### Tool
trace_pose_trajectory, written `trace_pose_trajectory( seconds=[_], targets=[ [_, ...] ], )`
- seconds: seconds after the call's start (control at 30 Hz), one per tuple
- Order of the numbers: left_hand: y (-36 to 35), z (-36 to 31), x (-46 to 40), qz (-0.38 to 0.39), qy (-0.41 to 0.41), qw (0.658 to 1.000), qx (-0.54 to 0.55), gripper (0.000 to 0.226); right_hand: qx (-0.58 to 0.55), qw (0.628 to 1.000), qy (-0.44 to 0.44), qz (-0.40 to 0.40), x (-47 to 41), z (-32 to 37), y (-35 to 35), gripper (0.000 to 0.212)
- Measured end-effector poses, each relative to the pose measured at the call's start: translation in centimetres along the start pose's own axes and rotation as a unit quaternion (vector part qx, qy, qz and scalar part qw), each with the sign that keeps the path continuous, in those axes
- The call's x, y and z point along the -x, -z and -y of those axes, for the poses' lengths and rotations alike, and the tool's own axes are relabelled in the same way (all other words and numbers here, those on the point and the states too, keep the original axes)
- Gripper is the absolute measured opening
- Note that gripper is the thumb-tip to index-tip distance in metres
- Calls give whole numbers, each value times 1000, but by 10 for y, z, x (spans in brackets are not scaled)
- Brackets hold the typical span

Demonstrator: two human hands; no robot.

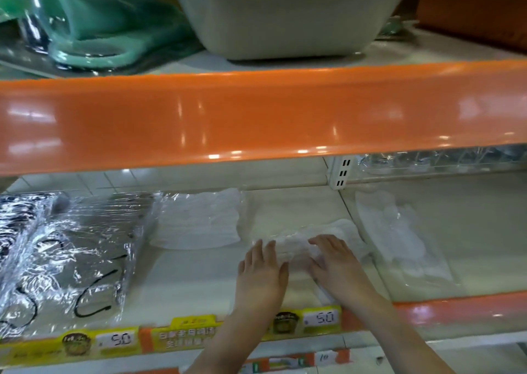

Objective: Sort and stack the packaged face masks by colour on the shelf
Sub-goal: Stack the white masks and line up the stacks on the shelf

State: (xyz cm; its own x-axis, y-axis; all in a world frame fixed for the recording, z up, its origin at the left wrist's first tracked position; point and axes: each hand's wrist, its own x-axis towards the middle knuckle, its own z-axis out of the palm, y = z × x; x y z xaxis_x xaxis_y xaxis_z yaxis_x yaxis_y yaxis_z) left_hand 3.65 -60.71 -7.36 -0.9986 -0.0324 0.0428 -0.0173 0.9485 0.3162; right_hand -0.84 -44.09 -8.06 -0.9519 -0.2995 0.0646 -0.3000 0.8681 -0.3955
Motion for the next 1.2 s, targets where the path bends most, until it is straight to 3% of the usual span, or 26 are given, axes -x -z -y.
trace_pose_trajectory(
  seconds=[0.13, 0.3, 0.47, 0.67, 0.77, 0.83, 0.97, 1.07, 1.13, 1.2],
  targets=[
    [-8, -10, 1, -23, 21, 1000, -2, 40, 11, 998, 54, 9, 6, -9, 0, 47],
    [-20, -3, -1, -73, 52, 992, 90, 37, 20, 998, 59, 8, 15, -15, -5, 56],
    [-16, -1, 2, -95, 92, 969, 211, 36, 21, 995, 70, -67, 18, -14, -7, 33],
    [0, -18, 13, -131, 168, 891, 401, 23, 4, 993, 64, -98, 22, -15, -5, 26],
    [3, -15, 12, -169, 229, 815, 505, 19, -29, 993, 48, -105, 22, -16, -5, 29],
    [7, -14, 11, -149, 246, 767, 573, 19, -58, 991, 42, -116, 22, -17, -5, 33],
    [12, -24, 18, -63, 230, 735, 634, 38, -100, 988, 41, -111, 21, -15, -3, 38],
    [11, -26, 23, -35, 231, 690, 685, 32, -118, 989, 50, -71, 22, -13, -1, 40],
    [10, -24, 22, -30, 211, 699, 682, 20, -140, 988, 61, -31, 22, -10, 1, 41],
    [11, -20, 23, -30, 194, 722, 664, 28, -164, 984, 71, -24, 21, -7, 2, 46]
  ],
)
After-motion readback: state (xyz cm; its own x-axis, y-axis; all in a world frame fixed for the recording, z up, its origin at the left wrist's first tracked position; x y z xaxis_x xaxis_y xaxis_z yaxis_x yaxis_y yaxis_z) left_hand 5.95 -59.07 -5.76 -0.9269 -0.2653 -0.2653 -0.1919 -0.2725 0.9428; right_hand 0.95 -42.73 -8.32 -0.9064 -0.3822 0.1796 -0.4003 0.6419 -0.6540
